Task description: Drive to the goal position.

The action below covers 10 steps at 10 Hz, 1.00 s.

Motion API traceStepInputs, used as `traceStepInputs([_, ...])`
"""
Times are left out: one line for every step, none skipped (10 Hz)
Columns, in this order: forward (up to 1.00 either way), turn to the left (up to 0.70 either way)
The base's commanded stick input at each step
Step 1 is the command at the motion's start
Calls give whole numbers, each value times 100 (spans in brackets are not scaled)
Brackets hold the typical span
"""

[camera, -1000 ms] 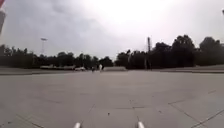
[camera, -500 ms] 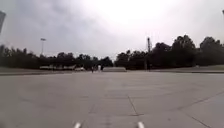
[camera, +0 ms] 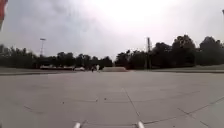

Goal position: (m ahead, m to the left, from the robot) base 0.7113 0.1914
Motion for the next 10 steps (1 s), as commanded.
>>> traceStepInputs([50, 0])
traceStepInputs([50, 0])
traceStepInputs([50, 0])
traceStepInputs([50, 0])
traceStepInputs([50, 0])
traceStepInputs([50, 0])
traceStepInputs([50, 0])
traceStepInputs([50, 0])
traceStepInputs([50, 0])
traceStepInputs([50, 0])
